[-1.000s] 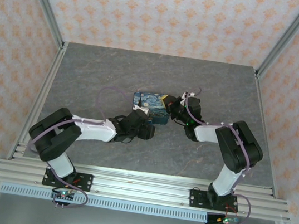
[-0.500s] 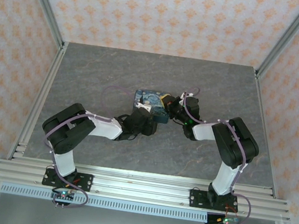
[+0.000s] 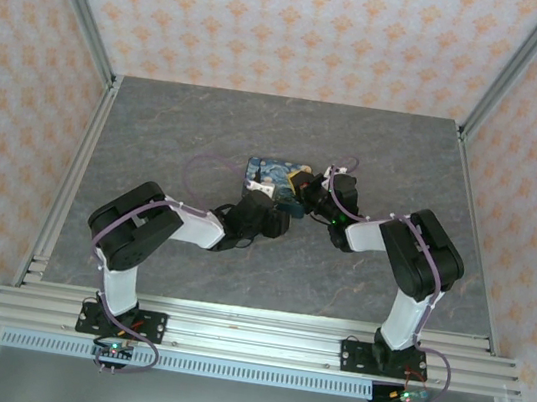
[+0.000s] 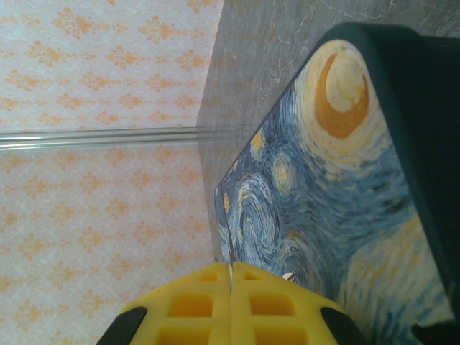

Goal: Unlock the padlock with the key

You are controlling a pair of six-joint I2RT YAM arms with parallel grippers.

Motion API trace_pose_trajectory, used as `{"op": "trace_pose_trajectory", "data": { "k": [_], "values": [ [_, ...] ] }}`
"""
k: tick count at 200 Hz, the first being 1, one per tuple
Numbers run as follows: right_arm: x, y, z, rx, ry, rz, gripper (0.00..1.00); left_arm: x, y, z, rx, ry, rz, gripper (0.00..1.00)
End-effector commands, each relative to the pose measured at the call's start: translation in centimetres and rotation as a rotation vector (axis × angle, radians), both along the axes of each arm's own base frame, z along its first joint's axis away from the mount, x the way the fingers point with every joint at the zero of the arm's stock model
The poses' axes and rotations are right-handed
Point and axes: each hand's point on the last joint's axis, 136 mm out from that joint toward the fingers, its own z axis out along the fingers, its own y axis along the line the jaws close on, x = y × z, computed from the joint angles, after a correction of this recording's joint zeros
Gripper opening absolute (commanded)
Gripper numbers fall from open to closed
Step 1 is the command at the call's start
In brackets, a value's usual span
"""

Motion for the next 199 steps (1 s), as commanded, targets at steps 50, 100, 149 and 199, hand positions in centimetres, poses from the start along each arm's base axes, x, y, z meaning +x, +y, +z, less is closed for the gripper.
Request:
{"op": "trace_pose_trajectory", "data": {
  "k": [50,100,149,199],
  "values": [
    [0.0,-0.3,-0.6,-0.004,-0.005,-0.015,0.00,1.9,0.8,0.2,-0.010,-0.051,0.102,0.57],
    [-0.1,-0.5,-0.9,-0.006,0.002,-0.018,0.00,2.6,3.6,-0.9,0.177,-0.095,0.187,0.58],
    [0.1,-0.4,-1.2,-0.011,0.010,-0.018,0.00,2.7,1.4,-1.9,0.163,-0.074,0.110,0.56],
    [0.2,-0.3,-1.9,-0.017,0.021,-0.017,0.00,2.3,-2.3,1.6,-0.130,-0.060,0.017,0.52]
  ]
}}
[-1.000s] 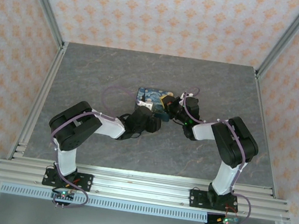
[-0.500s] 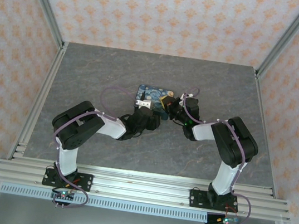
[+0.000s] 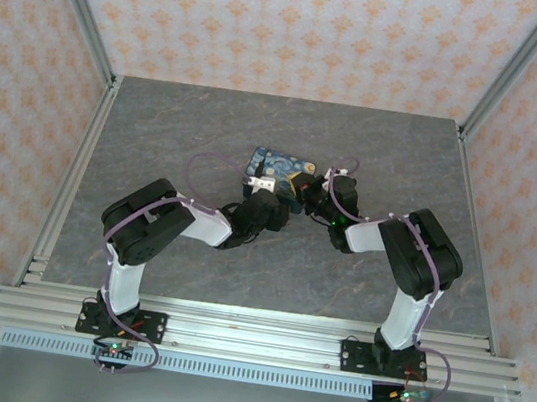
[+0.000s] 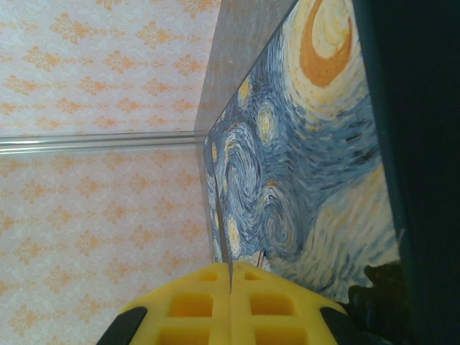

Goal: Unlock the padlock with the key

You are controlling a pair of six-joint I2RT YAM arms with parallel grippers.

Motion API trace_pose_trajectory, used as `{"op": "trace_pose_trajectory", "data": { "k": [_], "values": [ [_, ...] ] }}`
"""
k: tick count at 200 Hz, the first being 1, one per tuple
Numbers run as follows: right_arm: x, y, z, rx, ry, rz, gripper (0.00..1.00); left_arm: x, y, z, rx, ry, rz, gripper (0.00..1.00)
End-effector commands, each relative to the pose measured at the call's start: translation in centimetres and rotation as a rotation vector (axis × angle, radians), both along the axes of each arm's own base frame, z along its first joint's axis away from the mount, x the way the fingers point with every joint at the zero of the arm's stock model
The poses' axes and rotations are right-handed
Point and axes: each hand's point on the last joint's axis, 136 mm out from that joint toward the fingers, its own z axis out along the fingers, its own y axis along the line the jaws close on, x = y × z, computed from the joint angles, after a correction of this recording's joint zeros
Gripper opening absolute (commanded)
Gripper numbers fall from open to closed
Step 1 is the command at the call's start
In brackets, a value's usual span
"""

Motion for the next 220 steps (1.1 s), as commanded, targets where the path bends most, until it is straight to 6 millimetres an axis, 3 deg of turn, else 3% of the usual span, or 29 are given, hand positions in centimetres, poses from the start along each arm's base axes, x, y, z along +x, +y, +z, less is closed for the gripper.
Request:
{"op": "trace_pose_trajectory", "data": {
  "k": [1,33,105,220],
  "values": [
    [0.2,0.0,-1.4,-0.014,0.021,-0.005,0.00,-0.3,-2.6,1.9,-0.182,0.010,-0.076,0.52],
    [0.2,-0.1,-1.5,-0.015,0.022,-0.006,0.00,0.7,-1.8,3.0,-0.333,0.021,-0.033,0.52],
    [0.1,-0.2,-1.7,-0.015,0.027,-0.011,0.00,1.3,-0.2,1.0,-0.451,0.071,0.063,0.52],
    [0.0,-0.5,-2.6,-0.016,0.047,-0.015,0.00,2.2,0.6,1.3,-0.613,0.069,0.144,0.53]
  ]
}}
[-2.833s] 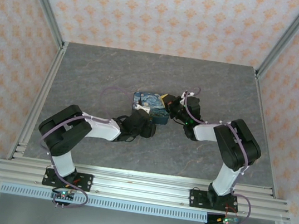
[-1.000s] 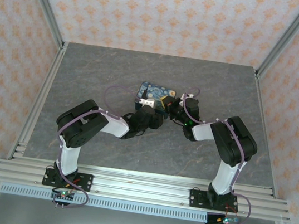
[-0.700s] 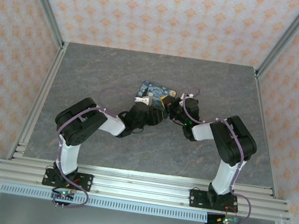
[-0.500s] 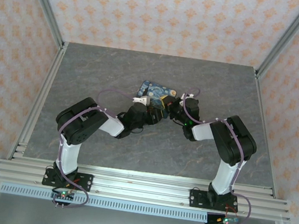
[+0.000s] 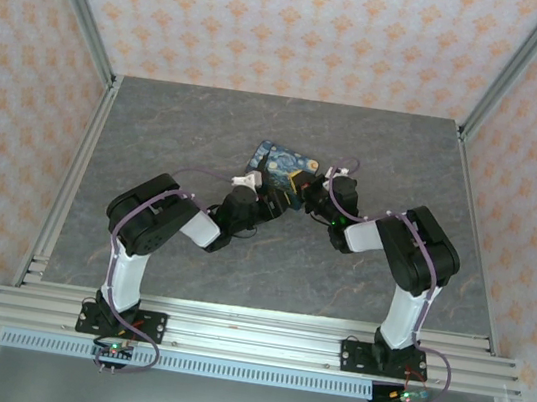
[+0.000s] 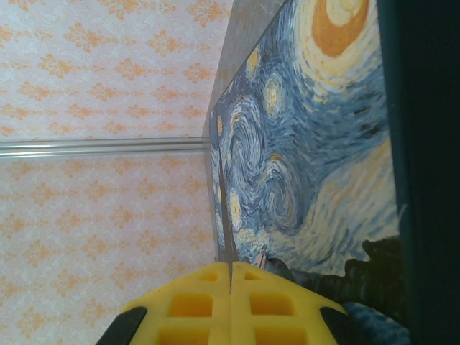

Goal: Unlock the padlock with the key

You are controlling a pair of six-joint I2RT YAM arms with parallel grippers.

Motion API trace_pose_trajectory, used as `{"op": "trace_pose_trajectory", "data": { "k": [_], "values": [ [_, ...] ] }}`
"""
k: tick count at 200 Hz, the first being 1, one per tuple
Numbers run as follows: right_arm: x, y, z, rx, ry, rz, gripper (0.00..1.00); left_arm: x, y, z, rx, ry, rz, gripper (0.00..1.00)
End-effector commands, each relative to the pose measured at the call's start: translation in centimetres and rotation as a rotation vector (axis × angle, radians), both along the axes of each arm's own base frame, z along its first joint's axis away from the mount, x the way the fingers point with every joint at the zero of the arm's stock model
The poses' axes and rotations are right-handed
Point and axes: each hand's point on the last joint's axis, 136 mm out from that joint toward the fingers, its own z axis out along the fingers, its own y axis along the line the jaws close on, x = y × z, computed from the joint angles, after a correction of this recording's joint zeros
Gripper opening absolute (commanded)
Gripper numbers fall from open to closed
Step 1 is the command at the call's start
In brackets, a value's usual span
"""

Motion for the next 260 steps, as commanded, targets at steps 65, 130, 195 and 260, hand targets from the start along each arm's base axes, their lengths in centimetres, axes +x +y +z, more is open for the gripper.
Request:
{"op": "trace_pose_trajectory", "data": {
  "k": [65,130,195,260],
  "values": [
    [-0.7,-0.5,-2.8,-0.033,0.075,-0.001,0.00,0.5,0.6,1.5,-0.146,-0.024,0.047,0.51],
    [-0.7,-0.5,-3.2,-0.037,0.081,-0.001,0.00,0.1,0.9,1.5,-0.141,-0.014,0.052,0.51],
    [-0.7,-0.5,-3.6,-0.033,0.090,-0.002,0.00,0.9,0.6,-1.8,-0.059,0.063,0.081,0.48],
    [-0.6,-0.4,-3.9,-0.029,0.095,0.000,0.00,0.8,2.0,-4.1,0.051,0.104,0.143,0.37]
  ]
}}
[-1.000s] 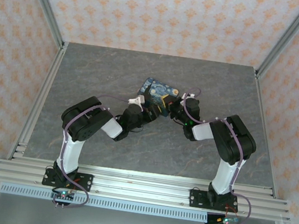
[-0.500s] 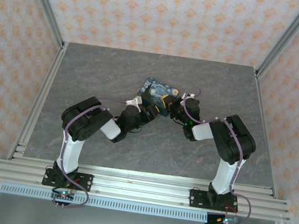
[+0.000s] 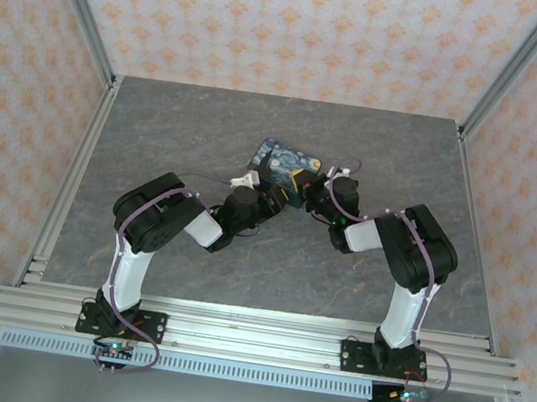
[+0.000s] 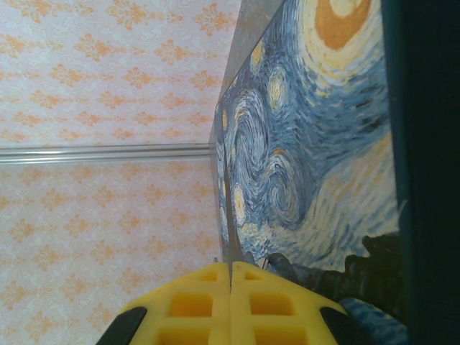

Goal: Unlock the padlock with the key

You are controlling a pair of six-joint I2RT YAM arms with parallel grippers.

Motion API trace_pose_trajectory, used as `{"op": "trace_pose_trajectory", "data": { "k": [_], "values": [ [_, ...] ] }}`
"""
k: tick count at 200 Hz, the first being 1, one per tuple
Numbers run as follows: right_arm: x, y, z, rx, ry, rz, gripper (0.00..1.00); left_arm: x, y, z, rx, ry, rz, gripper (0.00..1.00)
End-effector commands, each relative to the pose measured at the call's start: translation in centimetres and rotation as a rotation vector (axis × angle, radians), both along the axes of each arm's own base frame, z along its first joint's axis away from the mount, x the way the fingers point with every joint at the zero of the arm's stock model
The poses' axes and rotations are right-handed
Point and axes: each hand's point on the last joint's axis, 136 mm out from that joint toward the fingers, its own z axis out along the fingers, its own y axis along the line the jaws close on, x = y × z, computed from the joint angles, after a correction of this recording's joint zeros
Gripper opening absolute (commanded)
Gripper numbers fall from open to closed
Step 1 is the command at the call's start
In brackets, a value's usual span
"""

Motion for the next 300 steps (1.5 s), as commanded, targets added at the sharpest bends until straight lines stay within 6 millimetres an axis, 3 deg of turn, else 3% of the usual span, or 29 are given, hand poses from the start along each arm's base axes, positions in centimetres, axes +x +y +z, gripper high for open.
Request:
{"op": "trace_pose_trajectory", "data": {
  "k": [1,102,126,164,199,219,224,247,300],
  "values": [
    [-1.1,0.0,-3.9,-0.050,0.108,0.016,0.00,-0.1,1.7,-3.6,0.114,0.074,0.061,0.37],
    [-1.4,-0.3,-4.2,-0.055,0.112,0.015,0.00,0.0,2.3,-3.5,0.110,0.082,0.097,0.22],
    [-1.3,-0.4,-3.9,-0.052,0.107,0.018,0.00,-0.2,2.3,-3.5,0.101,0.091,0.096,0.13],
    [-1.4,-0.6,-2.0,-0.051,0.071,0.032,0.00,-0.7,2.2,-2.8,0.091,0.112,0.077,0.00],
    [-2.2,-0.6,0.4,-0.068,0.036,0.065,0.00,-1.9,1.8,-2.2,0.099,0.158,0.024,0.00],
    [-3.2,-0.7,1.6,-0.064,0.022,0.084,0.00,-2.9,1.7,-2.5,0.109,0.210,-0.019,0.00],
    [-3.5,-0.7,1.8,-0.061,0.022,0.086,0.00,-2.9,1.4,-1.2,0.093,0.199,-0.035,0.00],
    [-5.2,-0.7,2.7,-0.054,0.013,0.104,0.00,-3.9,1.2,-0.7,0.106,0.248,-0.095,0.00],
    [-11.0,0.2,4.1,-0.085,-0.023,0.176,0.00,-5.6,0.5,1.7,0.087,0.313,-0.219,0.00]
  ]
}}
